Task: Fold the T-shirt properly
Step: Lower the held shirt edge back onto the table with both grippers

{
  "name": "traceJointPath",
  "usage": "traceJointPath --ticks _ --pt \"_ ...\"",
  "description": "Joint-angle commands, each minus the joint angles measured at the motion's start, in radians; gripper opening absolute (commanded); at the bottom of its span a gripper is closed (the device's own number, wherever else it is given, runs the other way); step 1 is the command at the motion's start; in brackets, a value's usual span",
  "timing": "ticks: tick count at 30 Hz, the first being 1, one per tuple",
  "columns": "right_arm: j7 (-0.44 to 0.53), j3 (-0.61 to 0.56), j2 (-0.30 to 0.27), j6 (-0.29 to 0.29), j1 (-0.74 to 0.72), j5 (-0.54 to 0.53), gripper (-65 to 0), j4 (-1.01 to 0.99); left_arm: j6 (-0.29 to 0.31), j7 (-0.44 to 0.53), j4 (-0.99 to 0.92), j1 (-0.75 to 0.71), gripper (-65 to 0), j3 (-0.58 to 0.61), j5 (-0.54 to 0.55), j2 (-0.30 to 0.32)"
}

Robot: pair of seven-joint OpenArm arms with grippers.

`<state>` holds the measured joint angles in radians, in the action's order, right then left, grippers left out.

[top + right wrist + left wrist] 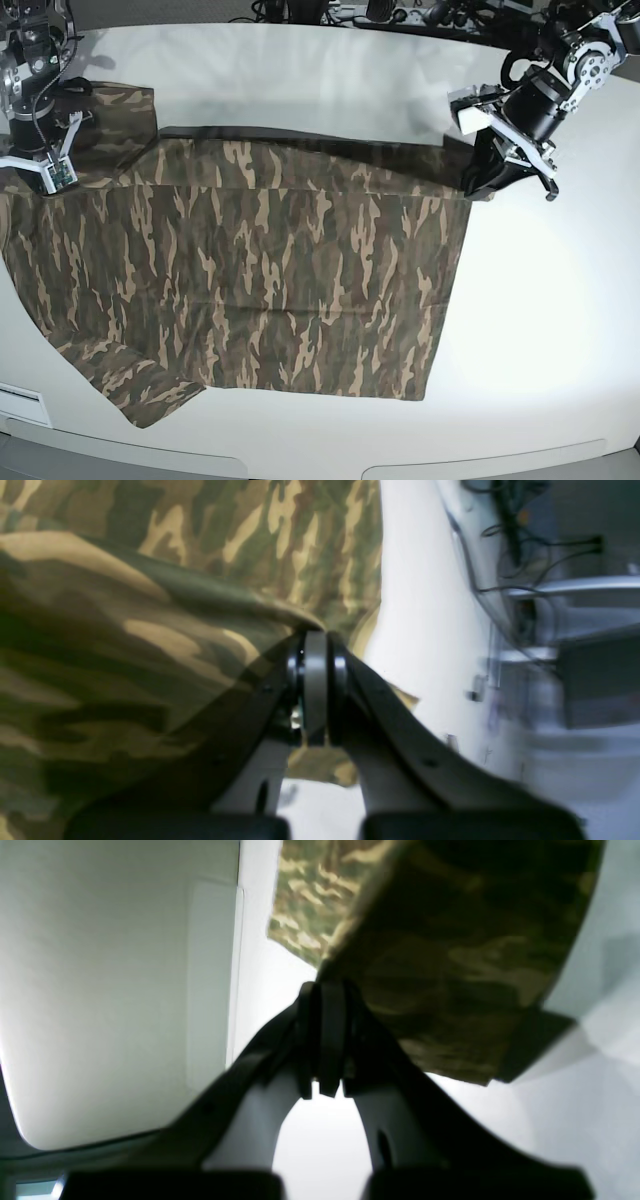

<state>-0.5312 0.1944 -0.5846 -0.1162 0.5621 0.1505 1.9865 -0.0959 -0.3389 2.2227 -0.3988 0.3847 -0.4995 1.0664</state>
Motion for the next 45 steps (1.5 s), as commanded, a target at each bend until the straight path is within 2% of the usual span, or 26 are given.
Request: traceJointPath --ticks 1,5,10,13,16,18,22,24,30,38,43,45 --pt "0.021 0.010 -0.020 0.008 -0.023 0.003 -65.0 -0.004 -0.016 0.017 0.002 0.019 -65.0 -0.007 -0.002 0.009" --pt "0.024 0.010 -0.020 -0.008 -0.085 0.002 -65.0 -0.069 -0.011 0.071 -0.049 0.060 -65.0 -0.007 0.070 -0.018" --pt "0.024 0.010 -0.020 -0.013 -0.144 -0.066 -65.0 -0.126 0.061 0.126 -0.154 0.135 -65.0 -0.007 0.127 -0.074" --pt "0.027 0.010 -0.020 -0.039 -0.158 -0.076 -65.0 -0.137 0.068 0.134 -0.203 0.169 -65.0 -0.007 0.171 -0.106" --pt "0.035 0.010 -0.019 -0.068 -0.158 -0.081 -65.0 -0.137 0.121 0.139 -0.219 0.182 -65.0 -0.007 0.176 -0.124" --pt "0.038 0.010 -0.020 -0.068 -0.158 -0.106 -65.0 -0.137 0.165 0.173 -0.219 0.183 -65.0 -0.007 0.176 -0.125" --pt "0.039 0.010 -0.019 -0.069 -0.158 -0.136 -65.0 -0.137 0.306 0.232 -0.219 0.197 -65.0 -0.007 0.176 -0.121" --pt "0.039 0.010 -0.020 -0.069 -0.158 -0.136 -65.0 -0.137 0.352 0.235 -0.220 0.214 -65.0 -0.005 0.177 -0.116" --pt "0.038 0.010 -0.020 -0.069 -0.158 -0.136 -65.0 -0.137 0.359 0.239 -0.222 0.266 -65.0 -0.005 0.229 -0.074" --pt "0.038 0.010 -0.019 -0.069 -0.158 -0.136 -65.0 -0.137 0.383 0.292 -0.222 0.297 -65.0 -0.005 0.274 -0.010" --pt "0.038 0.010 -0.020 -0.068 -0.158 -0.136 -65.0 -0.137 0.467 0.319 -0.222 0.297 -65.0 -0.005 0.273 0.010" --pt "0.038 0.010 -0.019 -0.067 -0.158 -0.135 -65.0 -0.137 0.470 0.339 -0.222 0.297 -65.0 -0.005 0.272 0.026"
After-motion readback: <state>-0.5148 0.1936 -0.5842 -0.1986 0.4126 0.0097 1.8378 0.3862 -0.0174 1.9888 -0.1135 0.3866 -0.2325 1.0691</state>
